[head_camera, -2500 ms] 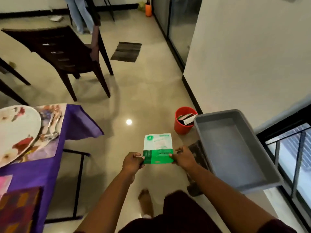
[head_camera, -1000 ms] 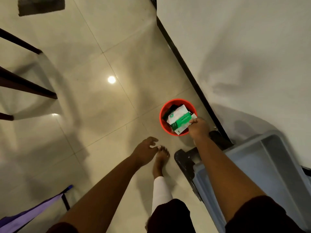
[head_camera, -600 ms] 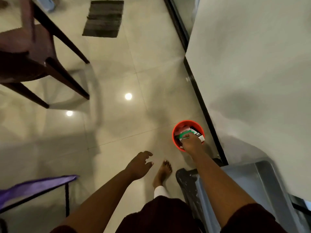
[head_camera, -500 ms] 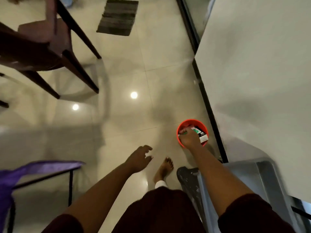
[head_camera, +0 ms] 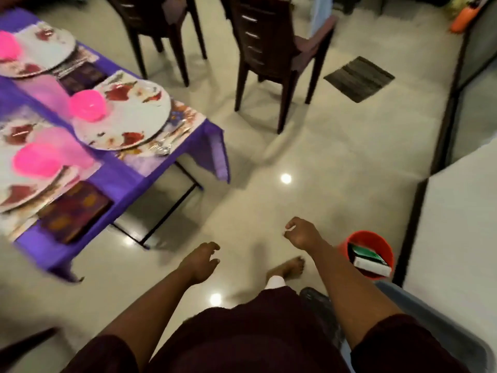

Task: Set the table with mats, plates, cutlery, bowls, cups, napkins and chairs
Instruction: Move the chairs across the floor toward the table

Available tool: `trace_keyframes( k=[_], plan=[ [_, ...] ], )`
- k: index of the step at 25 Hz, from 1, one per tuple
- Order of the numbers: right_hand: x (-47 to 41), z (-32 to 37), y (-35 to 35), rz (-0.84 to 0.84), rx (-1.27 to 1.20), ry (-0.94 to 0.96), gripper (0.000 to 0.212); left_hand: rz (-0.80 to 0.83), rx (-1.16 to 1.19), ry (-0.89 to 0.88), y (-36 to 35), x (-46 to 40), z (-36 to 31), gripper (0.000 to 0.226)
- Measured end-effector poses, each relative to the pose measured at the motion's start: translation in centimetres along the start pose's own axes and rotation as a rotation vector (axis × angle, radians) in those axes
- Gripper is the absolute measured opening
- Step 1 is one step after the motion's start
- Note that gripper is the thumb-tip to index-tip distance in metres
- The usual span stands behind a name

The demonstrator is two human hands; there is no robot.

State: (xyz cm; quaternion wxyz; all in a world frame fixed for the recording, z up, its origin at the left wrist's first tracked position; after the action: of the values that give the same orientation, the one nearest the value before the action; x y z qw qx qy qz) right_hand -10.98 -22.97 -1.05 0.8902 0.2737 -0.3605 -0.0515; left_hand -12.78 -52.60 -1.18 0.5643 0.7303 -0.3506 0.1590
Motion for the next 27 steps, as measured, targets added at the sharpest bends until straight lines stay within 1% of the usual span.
trace_keyframes(
  k=[3,6,9,13,16,18,20,24,27],
  plan=[
    [3.7,5.6,-7.1,0.186,0.181,0.164,0.025,-0.063,0.116,0.204,-2.9,8.1,8.2,0.040],
    [7.3,11.0,-14.4,0.404,0.398,0.337,0.025,-0.183,0.227,0.391,-5.2,14.5,14.4,0.040],
    [10.9,14.7,-21.0,0.582,0.655,0.518,0.033,-0.312,0.374,0.550,-7.7,19.3,17.7,0.040],
    [15.6,18.4,-29.7,0.782,0.918,0.735,0.034,-0.383,0.522,0.736,-13.2,25.3,19.5,0.039],
    [18.7,20.3,-35.1,0.871,1.039,0.885,0.032,-0.463,0.639,0.893,-15.8,29.3,20.8,0.038],
    [20.3,21.4,-38.3,0.918,1.088,0.982,0.031,-0.549,0.688,1.011,-16.5,31.6,22.0,0.037],
    [21.8,22.8,-41.5,0.963,1.145,1.074,0.031,-0.636,0.700,1.149,-16.9,33.5,23.2,0.033],
    [24.3,25.8,-47.2,1.028,1.225,1.231,0.030,-0.738,0.705,1.460,-17.3,36.5,23.8,0.030],
    [26.1,27.5,-51.8,1.097,1.264,1.331,0.028,-0.794,0.779,1.625,-18.3,37.8,23.8,0.032]
  ],
)
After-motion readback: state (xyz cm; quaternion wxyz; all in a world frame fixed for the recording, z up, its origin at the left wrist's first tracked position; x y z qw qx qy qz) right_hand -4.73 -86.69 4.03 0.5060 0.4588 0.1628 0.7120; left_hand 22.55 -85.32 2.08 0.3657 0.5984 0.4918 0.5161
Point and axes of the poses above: each hand's wrist, its own x-axis away from the middle knuckle, its own y-axis out of the back of the hand, z = x × y, the point moved 1 cm from there along -x, towards the middle knuckle, and after that the axes turned 10 degrees about -x, right-handed, at the moved point
